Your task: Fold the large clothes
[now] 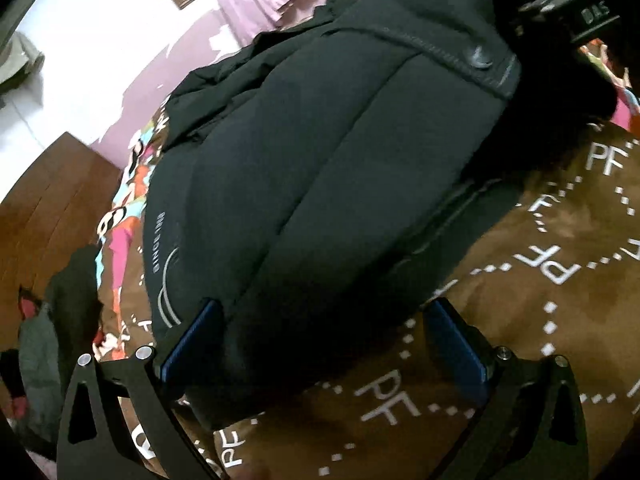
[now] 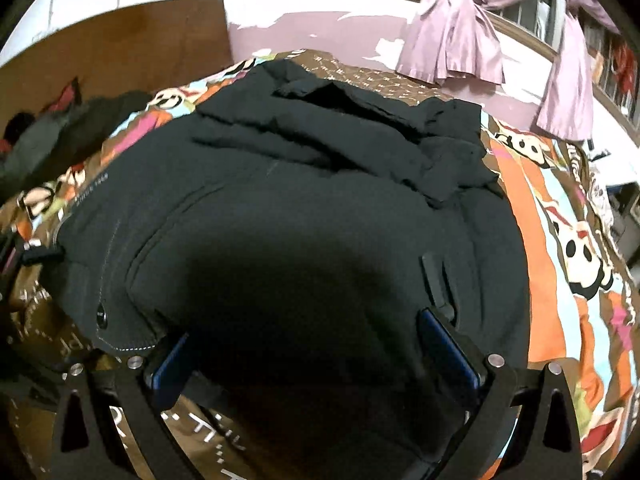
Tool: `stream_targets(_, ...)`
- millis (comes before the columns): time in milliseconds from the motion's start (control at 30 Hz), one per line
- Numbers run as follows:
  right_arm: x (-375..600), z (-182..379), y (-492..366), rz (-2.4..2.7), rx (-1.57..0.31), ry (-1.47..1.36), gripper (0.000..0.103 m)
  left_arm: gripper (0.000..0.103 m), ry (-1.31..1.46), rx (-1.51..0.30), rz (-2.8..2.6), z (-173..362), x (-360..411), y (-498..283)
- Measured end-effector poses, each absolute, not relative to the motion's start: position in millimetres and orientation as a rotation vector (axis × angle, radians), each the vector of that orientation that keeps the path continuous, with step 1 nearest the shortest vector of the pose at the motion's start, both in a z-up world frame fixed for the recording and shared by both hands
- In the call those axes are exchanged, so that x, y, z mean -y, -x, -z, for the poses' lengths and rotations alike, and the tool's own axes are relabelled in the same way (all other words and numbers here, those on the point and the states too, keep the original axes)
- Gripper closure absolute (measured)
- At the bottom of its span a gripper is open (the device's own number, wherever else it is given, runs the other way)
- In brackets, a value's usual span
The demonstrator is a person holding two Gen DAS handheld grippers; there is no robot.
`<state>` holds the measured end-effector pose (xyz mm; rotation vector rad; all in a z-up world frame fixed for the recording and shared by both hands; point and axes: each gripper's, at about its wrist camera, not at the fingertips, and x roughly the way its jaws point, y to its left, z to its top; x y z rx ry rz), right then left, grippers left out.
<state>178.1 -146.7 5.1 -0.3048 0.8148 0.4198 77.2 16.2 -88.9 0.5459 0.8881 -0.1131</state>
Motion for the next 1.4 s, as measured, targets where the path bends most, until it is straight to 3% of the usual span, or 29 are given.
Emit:
stream_targets(500,156,9,-181,-0.444,-0.901,0.251,0.000,0.001,-0.589,-1.069,0.295,110,-29,-106)
stream_targets(733,161,15,-181,-0.446,-0.938,0.227,0.000,0.002,-0.643,-0.973,0.223,111,-29,-103)
stream_targets(833,165,15,-181,-0.451,-0.944,0.200,0.000,0.007,-0.693,-0.935,0.203,117,-22,-98)
stream_targets(933,167,14,-180,-0.449,-0.947,0.187,0.000,0.019,-0.729,-0.897,0.180,119,-18,-94)
stream_targets(967,167,13,-180,-0.447,-0.948,0.185,0.000,0.028,-0.748,-0.888,0.172,120,-16,-93)
stream_targets(1000,168,13,-180,-0.446,-0.948,0.184,0.000,0.047,-0.770,-0.880,0.160,124,-15,-93)
stream_targets(1067,169,14,-179,-0.445,-0.953,0.181,0.000,0.071,-0.859,-0.849,0.101,131,-13,-93)
stream_targets(1167,173,15,-181,-0.467,-0.977,0.147,0.000,0.094,-0.880,-0.773,0.112,124,-14,-90)
stream_targets(1400,190,10,-183,-0.594,-1.043,0.011,0.000,0.097,-0.622,-0.670,0.107,54,-35,-99)
